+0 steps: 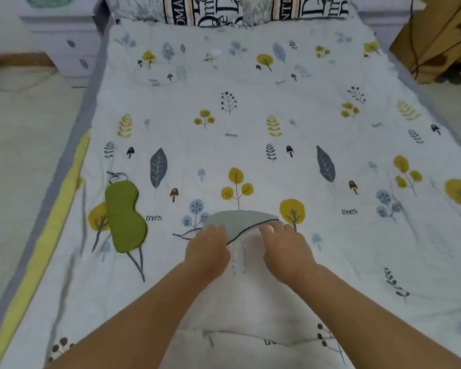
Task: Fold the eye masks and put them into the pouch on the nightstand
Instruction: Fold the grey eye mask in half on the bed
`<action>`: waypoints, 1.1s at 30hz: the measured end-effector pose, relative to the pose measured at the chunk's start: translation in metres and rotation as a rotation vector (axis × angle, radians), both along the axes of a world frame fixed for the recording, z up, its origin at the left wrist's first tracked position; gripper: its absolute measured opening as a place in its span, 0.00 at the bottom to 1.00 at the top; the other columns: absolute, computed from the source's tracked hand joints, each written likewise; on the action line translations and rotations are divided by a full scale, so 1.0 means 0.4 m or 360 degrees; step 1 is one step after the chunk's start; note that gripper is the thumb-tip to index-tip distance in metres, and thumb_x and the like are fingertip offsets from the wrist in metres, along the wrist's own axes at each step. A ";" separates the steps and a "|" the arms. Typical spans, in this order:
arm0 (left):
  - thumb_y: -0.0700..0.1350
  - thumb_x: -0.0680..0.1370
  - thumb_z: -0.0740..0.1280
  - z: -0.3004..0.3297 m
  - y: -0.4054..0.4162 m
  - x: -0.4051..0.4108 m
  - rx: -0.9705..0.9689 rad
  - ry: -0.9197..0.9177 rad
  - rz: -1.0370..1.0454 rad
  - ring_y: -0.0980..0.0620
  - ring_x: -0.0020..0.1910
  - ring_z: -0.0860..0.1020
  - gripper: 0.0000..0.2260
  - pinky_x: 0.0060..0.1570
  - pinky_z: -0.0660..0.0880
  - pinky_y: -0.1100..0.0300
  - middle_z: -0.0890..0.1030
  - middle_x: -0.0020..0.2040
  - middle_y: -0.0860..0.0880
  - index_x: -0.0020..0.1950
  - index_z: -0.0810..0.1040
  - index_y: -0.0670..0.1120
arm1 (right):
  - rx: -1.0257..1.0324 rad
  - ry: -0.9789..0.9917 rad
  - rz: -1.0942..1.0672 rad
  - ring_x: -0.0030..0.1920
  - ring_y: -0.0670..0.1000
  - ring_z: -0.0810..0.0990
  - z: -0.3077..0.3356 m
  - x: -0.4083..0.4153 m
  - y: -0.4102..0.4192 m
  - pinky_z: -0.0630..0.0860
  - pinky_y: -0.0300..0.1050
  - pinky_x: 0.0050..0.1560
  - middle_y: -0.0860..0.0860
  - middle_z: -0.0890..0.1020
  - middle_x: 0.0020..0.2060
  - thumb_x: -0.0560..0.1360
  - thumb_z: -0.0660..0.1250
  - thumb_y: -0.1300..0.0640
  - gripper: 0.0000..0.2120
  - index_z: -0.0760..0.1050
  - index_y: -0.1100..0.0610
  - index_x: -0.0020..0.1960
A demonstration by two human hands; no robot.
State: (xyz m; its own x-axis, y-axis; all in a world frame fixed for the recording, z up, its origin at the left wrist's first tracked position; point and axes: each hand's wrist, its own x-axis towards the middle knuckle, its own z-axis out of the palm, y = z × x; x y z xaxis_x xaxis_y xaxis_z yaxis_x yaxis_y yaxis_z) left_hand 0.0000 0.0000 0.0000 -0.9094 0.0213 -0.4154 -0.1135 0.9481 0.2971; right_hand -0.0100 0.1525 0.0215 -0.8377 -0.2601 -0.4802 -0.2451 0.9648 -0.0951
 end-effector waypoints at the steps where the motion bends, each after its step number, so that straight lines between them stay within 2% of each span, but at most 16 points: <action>1: 0.40 0.73 0.58 -0.022 0.001 -0.015 -0.0062 0.0013 -0.0017 0.43 0.52 0.74 0.12 0.45 0.70 0.55 0.75 0.55 0.42 0.56 0.69 0.42 | 0.0028 0.0026 -0.0004 0.65 0.60 0.66 -0.024 -0.017 -0.002 0.68 0.52 0.60 0.59 0.67 0.67 0.72 0.60 0.65 0.26 0.60 0.57 0.69; 5: 0.39 0.74 0.57 -0.125 0.006 -0.066 -0.0209 0.0107 0.0013 0.42 0.55 0.73 0.13 0.47 0.72 0.53 0.74 0.58 0.42 0.58 0.68 0.41 | -0.0010 0.0155 -0.0010 0.74 0.62 0.52 -0.137 -0.076 -0.003 0.58 0.56 0.71 0.60 0.49 0.75 0.73 0.60 0.65 0.35 0.47 0.54 0.74; 7: 0.40 0.74 0.59 -0.186 0.005 -0.080 -0.0224 0.0092 0.0005 0.41 0.62 0.70 0.17 0.55 0.72 0.51 0.70 0.65 0.41 0.63 0.65 0.42 | 0.0003 0.0203 0.0001 0.75 0.62 0.46 -0.199 -0.094 -0.009 0.52 0.59 0.73 0.60 0.44 0.76 0.74 0.58 0.64 0.36 0.41 0.52 0.75; 9: 0.45 0.73 0.63 -0.238 0.001 -0.089 -0.0187 0.0054 -0.0018 0.40 0.71 0.61 0.27 0.66 0.65 0.48 0.59 0.74 0.41 0.70 0.57 0.44 | 0.0012 0.0272 0.0035 0.76 0.62 0.44 -0.248 -0.112 -0.017 0.49 0.61 0.73 0.59 0.42 0.76 0.75 0.56 0.63 0.36 0.39 0.51 0.75; 12: 0.48 0.73 0.65 -0.292 -0.006 -0.094 -0.0196 0.0056 -0.0068 0.40 0.74 0.54 0.35 0.71 0.59 0.46 0.51 0.76 0.41 0.73 0.48 0.48 | 0.0026 0.0308 0.0085 0.75 0.63 0.45 -0.302 -0.127 -0.034 0.46 0.65 0.72 0.59 0.45 0.76 0.77 0.55 0.61 0.34 0.40 0.50 0.75; 15: 0.43 0.75 0.61 -0.318 -0.023 -0.093 -0.0202 0.0199 -0.0099 0.42 0.73 0.58 0.28 0.68 0.63 0.49 0.58 0.75 0.43 0.73 0.53 0.47 | 0.0104 0.0249 0.0125 0.73 0.63 0.56 -0.321 -0.130 -0.044 0.45 0.67 0.72 0.60 0.58 0.73 0.76 0.55 0.61 0.30 0.47 0.52 0.75; 17: 0.40 0.75 0.58 -0.312 -0.039 -0.096 -0.0101 0.0352 -0.0121 0.44 0.67 0.68 0.21 0.62 0.68 0.51 0.69 0.70 0.43 0.68 0.65 0.45 | 0.0102 0.0251 0.0136 0.66 0.62 0.67 -0.311 -0.135 -0.044 0.50 0.64 0.72 0.59 0.70 0.65 0.75 0.56 0.63 0.25 0.57 0.55 0.71; 18: 0.39 0.75 0.58 -0.301 -0.048 -0.100 0.0005 0.0429 -0.0092 0.43 0.59 0.74 0.17 0.57 0.71 0.51 0.76 0.63 0.41 0.63 0.72 0.43 | 0.0079 0.0268 0.0142 0.62 0.61 0.71 -0.301 -0.138 -0.044 0.55 0.61 0.70 0.58 0.74 0.60 0.74 0.55 0.65 0.22 0.62 0.57 0.68; 19: 0.39 0.74 0.58 -0.284 -0.058 -0.103 0.0129 0.0489 -0.0009 0.42 0.50 0.78 0.13 0.49 0.73 0.52 0.81 0.54 0.41 0.56 0.76 0.43 | 0.0049 0.0279 0.0144 0.57 0.60 0.74 -0.288 -0.141 -0.044 0.63 0.57 0.65 0.58 0.76 0.56 0.74 0.55 0.66 0.19 0.65 0.57 0.64; 20: 0.39 0.74 0.59 -0.263 -0.069 -0.105 0.0243 0.0516 0.0099 0.43 0.41 0.78 0.10 0.41 0.72 0.54 0.82 0.44 0.41 0.50 0.78 0.43 | 0.0004 0.0282 0.0136 0.53 0.60 0.75 -0.278 -0.143 -0.045 0.68 0.53 0.54 0.57 0.78 0.52 0.73 0.55 0.66 0.16 0.67 0.58 0.60; 22: 0.40 0.73 0.61 -0.227 -0.096 -0.115 0.0409 0.0533 0.0297 0.48 0.31 0.73 0.05 0.34 0.66 0.59 0.77 0.32 0.47 0.41 0.76 0.43 | -0.0181 0.0268 -0.0003 0.45 0.60 0.77 -0.248 -0.149 -0.044 0.65 0.46 0.35 0.55 0.77 0.42 0.74 0.57 0.62 0.08 0.69 0.58 0.53; 24: 0.41 0.72 0.63 -0.200 -0.125 -0.126 0.0493 0.0587 0.0426 0.54 0.27 0.69 0.05 0.28 0.62 0.68 0.72 0.27 0.52 0.36 0.73 0.45 | -0.0367 0.0170 -0.0264 0.39 0.58 0.75 -0.219 -0.163 -0.038 0.62 0.43 0.29 0.53 0.74 0.36 0.74 0.58 0.53 0.08 0.70 0.57 0.46; 25: 0.41 0.72 0.64 -0.192 -0.140 -0.131 0.0526 0.0589 0.0482 0.55 0.28 0.69 0.05 0.28 0.63 0.69 0.72 0.27 0.52 0.36 0.73 0.45 | -0.0434 0.0098 -0.0377 0.39 0.57 0.75 -0.203 -0.173 -0.032 0.65 0.43 0.30 0.52 0.74 0.37 0.73 0.59 0.51 0.09 0.71 0.57 0.46; 27: 0.44 0.73 0.65 -0.191 -0.163 -0.137 0.0575 0.0486 0.0585 0.52 0.34 0.72 0.04 0.32 0.64 0.69 0.76 0.33 0.50 0.40 0.76 0.44 | -0.0519 -0.0047 -0.0528 0.43 0.55 0.74 -0.185 -0.193 -0.017 0.70 0.45 0.39 0.52 0.75 0.41 0.72 0.63 0.52 0.10 0.75 0.57 0.49; 29: 0.47 0.73 0.66 -0.211 -0.174 -0.130 0.0563 0.0312 0.0656 0.49 0.39 0.74 0.07 0.37 0.67 0.61 0.79 0.39 0.46 0.43 0.78 0.43 | -0.0548 -0.0113 -0.0631 0.46 0.54 0.75 -0.187 -0.199 -0.005 0.73 0.47 0.44 0.54 0.76 0.45 0.71 0.66 0.52 0.13 0.76 0.59 0.52; 33: 0.49 0.74 0.64 -0.258 -0.170 -0.099 0.0487 0.0094 0.0796 0.48 0.41 0.75 0.10 0.41 0.74 0.54 0.78 0.43 0.47 0.50 0.75 0.44 | -0.0412 -0.0126 -0.0813 0.55 0.60 0.74 -0.246 -0.165 -0.005 0.71 0.50 0.50 0.59 0.76 0.55 0.74 0.63 0.53 0.20 0.67 0.59 0.63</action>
State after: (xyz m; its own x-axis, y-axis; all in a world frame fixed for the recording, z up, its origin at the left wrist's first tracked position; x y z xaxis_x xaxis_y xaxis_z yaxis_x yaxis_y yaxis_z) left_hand -0.0396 -0.0678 -0.1034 -0.8610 -0.3055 -0.4065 -0.5001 0.6537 0.5680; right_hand -0.0761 0.1507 -0.0768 -0.8519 0.0509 -0.5212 0.2635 0.9017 -0.3427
